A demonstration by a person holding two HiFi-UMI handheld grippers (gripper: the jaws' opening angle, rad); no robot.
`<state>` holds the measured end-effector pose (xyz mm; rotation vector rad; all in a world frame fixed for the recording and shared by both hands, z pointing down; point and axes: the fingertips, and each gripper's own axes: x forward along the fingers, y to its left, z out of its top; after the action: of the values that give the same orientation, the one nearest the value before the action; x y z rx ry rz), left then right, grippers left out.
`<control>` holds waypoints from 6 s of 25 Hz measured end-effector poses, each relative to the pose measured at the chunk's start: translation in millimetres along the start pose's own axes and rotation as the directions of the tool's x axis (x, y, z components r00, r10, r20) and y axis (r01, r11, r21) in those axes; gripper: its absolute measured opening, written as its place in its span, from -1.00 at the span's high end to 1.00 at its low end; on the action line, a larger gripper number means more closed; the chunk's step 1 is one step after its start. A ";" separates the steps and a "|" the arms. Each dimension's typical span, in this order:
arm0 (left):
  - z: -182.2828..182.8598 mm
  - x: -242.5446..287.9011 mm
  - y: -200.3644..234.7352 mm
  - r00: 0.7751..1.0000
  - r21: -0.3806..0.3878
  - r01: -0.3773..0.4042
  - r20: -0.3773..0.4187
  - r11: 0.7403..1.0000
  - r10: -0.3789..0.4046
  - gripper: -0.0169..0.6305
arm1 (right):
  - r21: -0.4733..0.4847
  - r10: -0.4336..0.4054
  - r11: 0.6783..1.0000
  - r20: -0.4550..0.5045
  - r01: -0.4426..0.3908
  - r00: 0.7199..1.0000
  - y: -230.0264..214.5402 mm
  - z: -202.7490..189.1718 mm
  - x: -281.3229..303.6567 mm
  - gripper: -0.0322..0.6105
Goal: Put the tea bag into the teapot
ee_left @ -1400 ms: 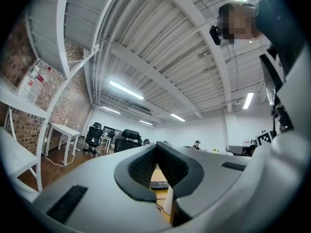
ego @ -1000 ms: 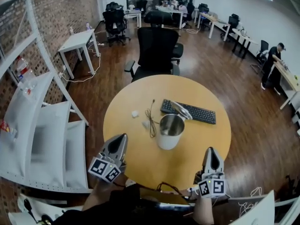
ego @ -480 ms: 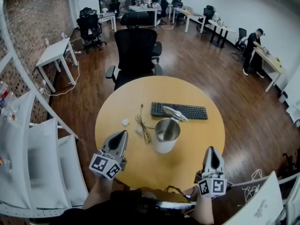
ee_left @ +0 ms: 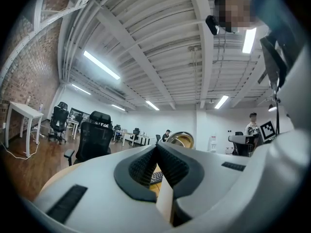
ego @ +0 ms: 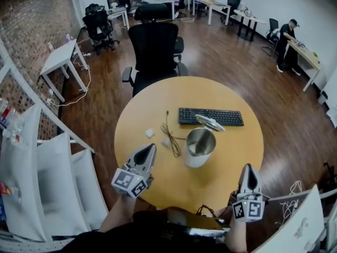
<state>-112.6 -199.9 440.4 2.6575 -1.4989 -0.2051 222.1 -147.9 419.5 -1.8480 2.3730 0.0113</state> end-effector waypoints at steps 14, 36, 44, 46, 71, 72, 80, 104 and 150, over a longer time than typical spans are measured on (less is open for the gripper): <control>-99.5 50.4 39.3 0.966 0.058 -0.010 -0.259 0.998 0.025 0.83 | 0.047 -0.002 0.999 -0.154 0.009 0.988 -2.3 -55.1 3.0 0.89; -287.8 95.9 109.1 0.709 0.133 0.057 -0.703 0.990 0.053 0.40 | -0.003 -0.204 0.978 -0.254 0.210 0.945 19.3 -65.5 -10.8 0.89; -299.2 83.6 111.7 0.638 0.085 0.032 -0.769 0.996 0.045 0.67 | -0.006 -0.179 0.983 -0.224 0.182 0.958 22.9 -62.0 -6.1 0.89; -294.9 75.2 108.6 0.636 0.068 0.024 -0.771 0.997 0.037 0.69 | -0.002 -0.160 0.987 -0.210 0.163 0.965 25.1 -58.8 -4.4 0.89; 44.5 58.0 8.3 0.998 0.073 -0.026 0.062 0.997 0.021 0.71 | -0.057 0.017 0.998 0.009 -0.016 1.000 -11.6 15.7 29.4 0.89; 48.7 57.0 5.3 0.997 0.072 -0.024 0.077 0.997 0.018 0.71 | -0.053 0.018 0.998 0.014 -0.017 1.000 -14.6 15.3 29.1 0.89; 31.2 70.6 -21.3 0.999 0.097 0.026 0.033 0.995 -0.029 0.71 | -0.036 0.013 0.999 -0.010 -0.013 1.000 -20.6 1.3 17.6 0.89; -61.0 156.2 -86.3 0.954 0.075 0.230 -0.214 0.970 -0.209 0.32 | -0.041 -0.125 0.991 -0.003 0.125 0.992 -51.5 6.5 -17.3 0.89; 6.4 3.5 35.0 0.995 0.015 -0.102 -0.005 0.995 0.102 0.94 | 0.047 0.078 0.996 -0.074 -0.075 0.994 -3.1 -36.5 42.1 0.90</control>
<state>-141.4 -221.0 438.6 2.5820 -1.6354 -0.1803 211.3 -192.5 451.2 -1.7677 2.4721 -0.1036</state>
